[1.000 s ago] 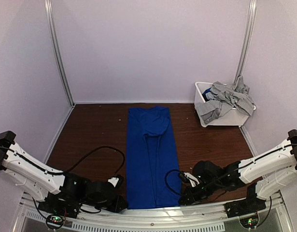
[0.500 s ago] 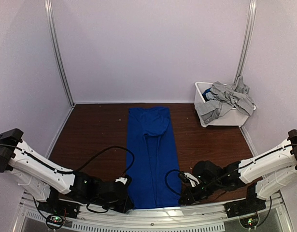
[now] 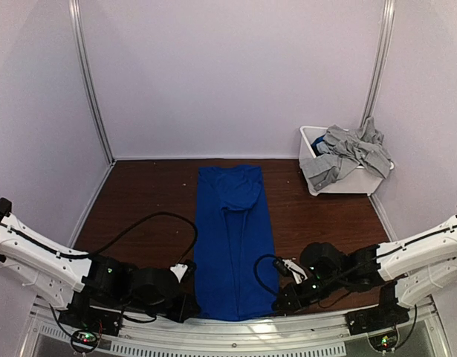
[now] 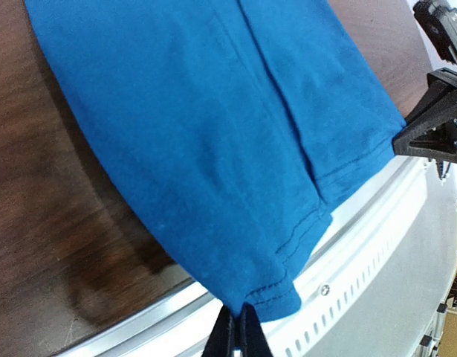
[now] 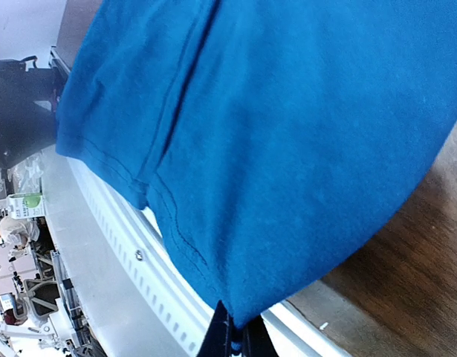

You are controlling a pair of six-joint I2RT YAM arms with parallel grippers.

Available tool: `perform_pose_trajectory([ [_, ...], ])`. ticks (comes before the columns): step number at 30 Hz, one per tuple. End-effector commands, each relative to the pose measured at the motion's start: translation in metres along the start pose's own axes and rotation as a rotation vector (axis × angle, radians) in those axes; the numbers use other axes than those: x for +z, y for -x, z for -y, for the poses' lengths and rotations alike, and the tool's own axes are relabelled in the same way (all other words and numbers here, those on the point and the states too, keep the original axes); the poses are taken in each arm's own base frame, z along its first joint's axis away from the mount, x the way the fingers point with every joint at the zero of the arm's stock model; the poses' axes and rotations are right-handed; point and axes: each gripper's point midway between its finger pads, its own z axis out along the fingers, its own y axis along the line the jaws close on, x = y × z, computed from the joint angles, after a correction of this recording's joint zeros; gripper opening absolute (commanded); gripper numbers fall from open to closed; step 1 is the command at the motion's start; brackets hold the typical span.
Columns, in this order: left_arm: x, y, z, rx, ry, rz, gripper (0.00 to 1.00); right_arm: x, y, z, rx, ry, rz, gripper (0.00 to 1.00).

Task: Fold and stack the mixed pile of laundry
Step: Fold the rectangle-folded T-shirt at the center of the board.

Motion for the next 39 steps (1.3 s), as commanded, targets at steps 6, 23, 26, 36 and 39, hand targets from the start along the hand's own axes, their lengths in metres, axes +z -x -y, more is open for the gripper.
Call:
perform_pose_trajectory([
  [6,-0.010,0.030,0.010,0.046,-0.034,0.076,0.00,-0.014,0.040,-0.030,-0.075,-0.028,0.117,0.00],
  [23,-0.014,0.169,-0.029,0.110,0.082,0.229,0.00,-0.057,0.184,0.007,-0.136,-0.134,0.317,0.00],
  [26,-0.010,0.202,-0.040,0.116,0.111,0.258,0.00,-0.062,0.214,0.018,-0.141,-0.149,0.345,0.00],
  [36,0.009,0.277,-0.073,0.115,0.150,0.300,0.00,-0.063,0.289,0.057,-0.152,-0.187,0.379,0.00],
  [39,0.015,0.292,-0.085,0.101,0.159,0.306,0.00,-0.062,0.308,0.063,-0.154,-0.183,0.389,0.00],
])
